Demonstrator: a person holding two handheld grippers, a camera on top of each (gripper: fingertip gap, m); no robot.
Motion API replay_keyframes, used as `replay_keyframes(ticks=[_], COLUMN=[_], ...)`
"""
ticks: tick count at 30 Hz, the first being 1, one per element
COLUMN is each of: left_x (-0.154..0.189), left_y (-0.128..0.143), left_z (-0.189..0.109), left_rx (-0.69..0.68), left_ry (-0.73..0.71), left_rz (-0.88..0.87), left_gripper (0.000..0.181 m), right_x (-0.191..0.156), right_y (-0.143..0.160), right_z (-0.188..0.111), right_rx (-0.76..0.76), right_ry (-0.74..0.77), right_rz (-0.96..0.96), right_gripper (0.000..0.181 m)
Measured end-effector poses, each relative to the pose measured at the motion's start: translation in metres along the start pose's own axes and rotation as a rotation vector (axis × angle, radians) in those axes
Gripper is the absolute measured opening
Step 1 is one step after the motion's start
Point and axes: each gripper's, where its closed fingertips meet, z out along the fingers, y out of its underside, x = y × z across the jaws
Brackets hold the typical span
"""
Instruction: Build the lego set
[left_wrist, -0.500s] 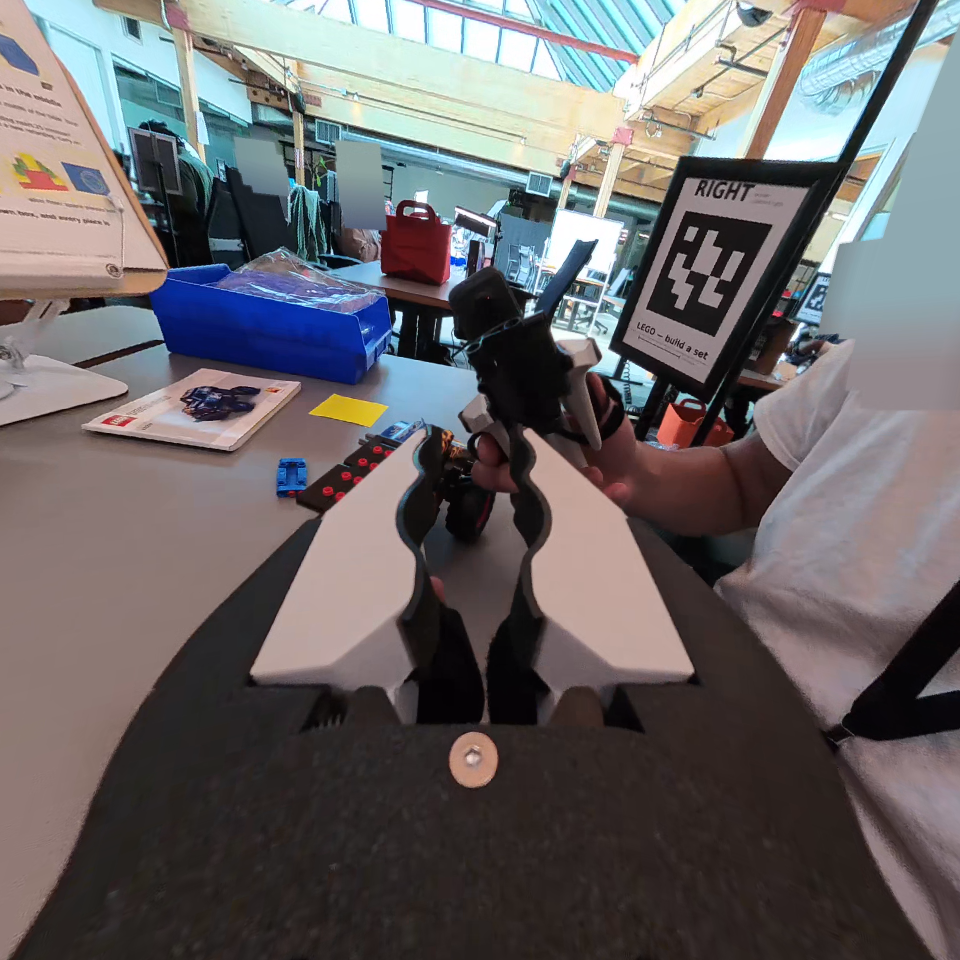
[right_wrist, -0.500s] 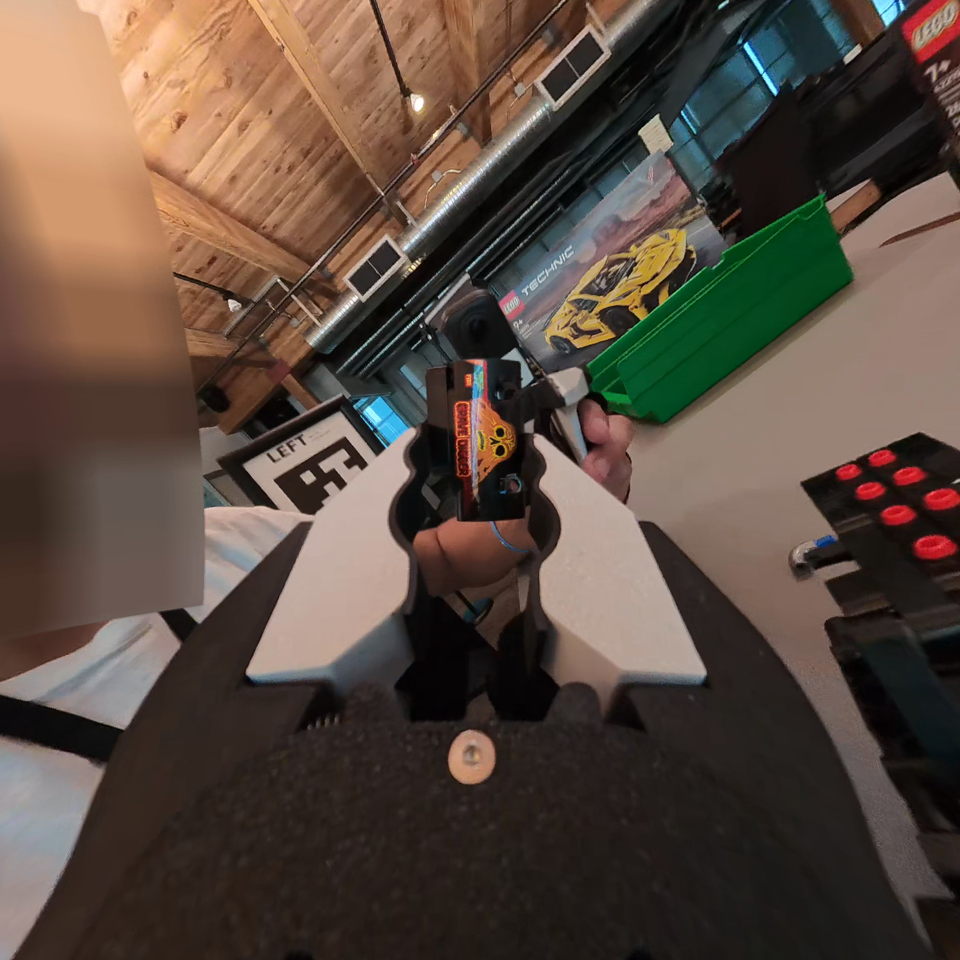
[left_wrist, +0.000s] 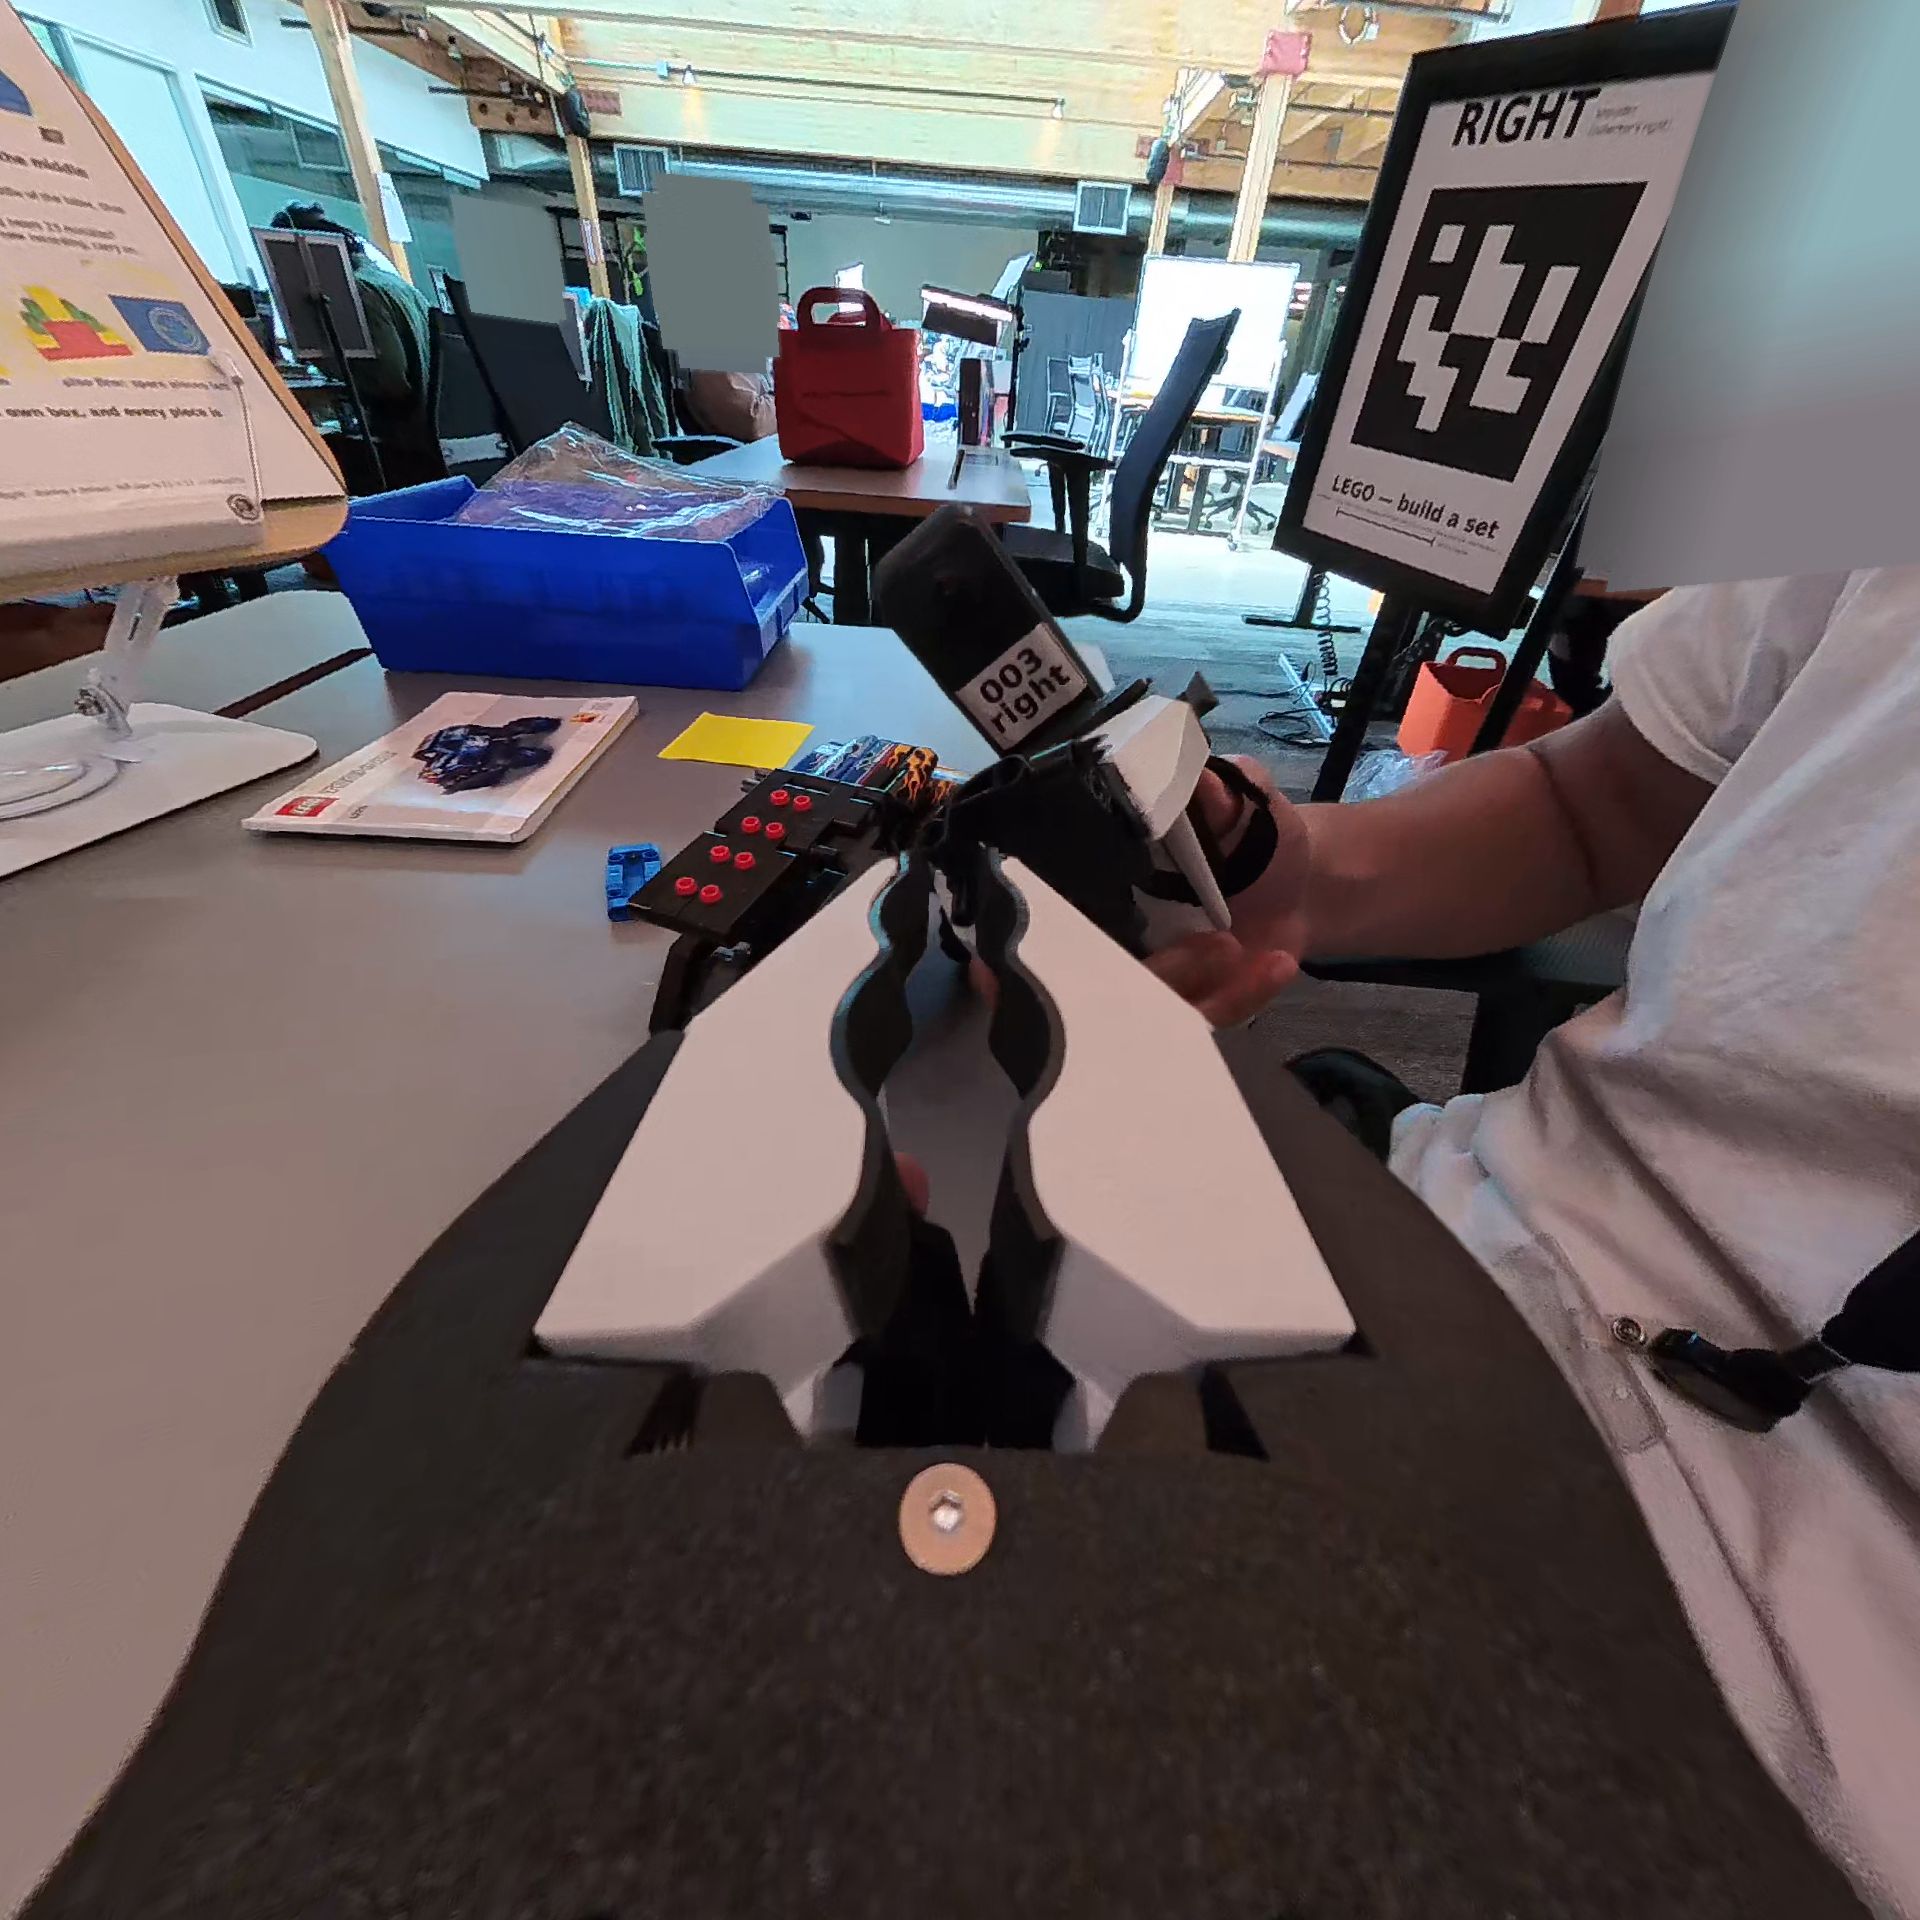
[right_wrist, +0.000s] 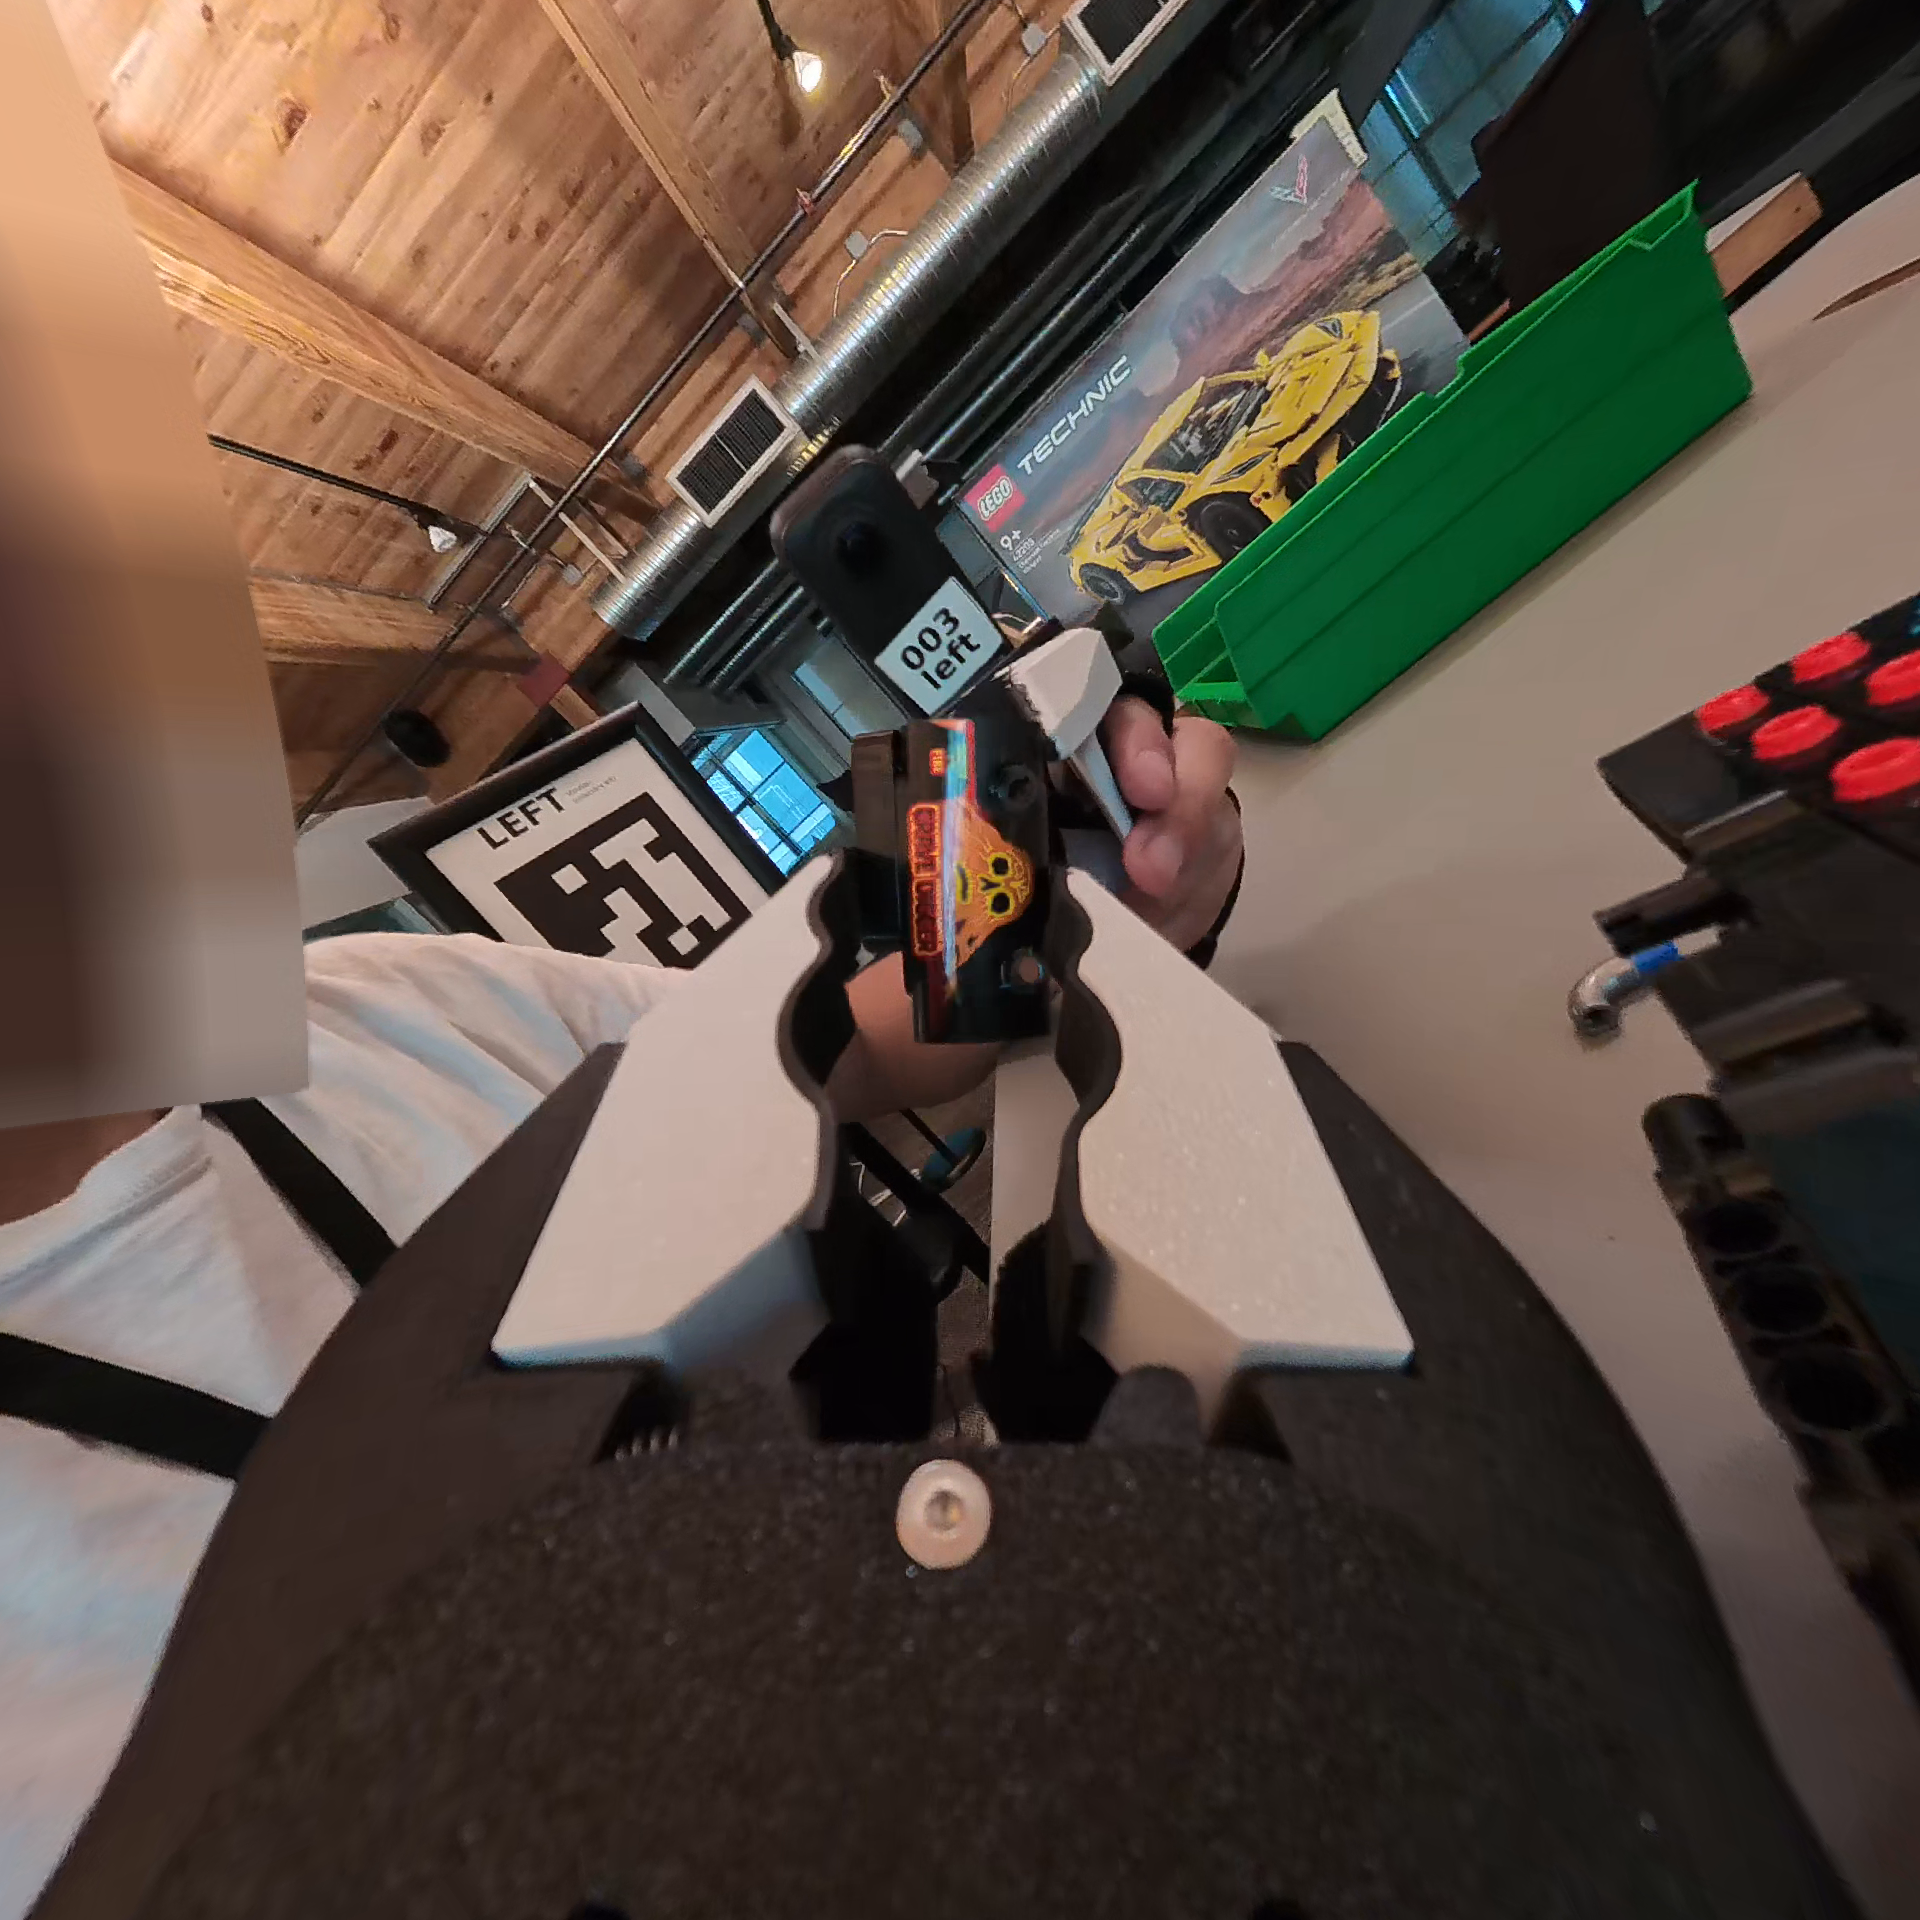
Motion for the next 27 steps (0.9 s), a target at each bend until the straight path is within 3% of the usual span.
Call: replay_keyframes(ticks=[19,27], left_x=[0.003,0.004], left_y=[0.012,0.015], left_z=[0.003,0.003], left_rx=[-0.056,-0.098], left_ry=[0.026,-0.036], left_rz=[0.022,0.225], left_gripper=[0.006,0.003], right_x=[0.000,-0.001], right_y=[0.001,0.007], right_z=[-0.003,-0.004], right_rx=[0.016,-0.051], right_ry=[-0.017,0.048], right_rz=[-0.005,-0.125], right_gripper=[0.035,0.036])
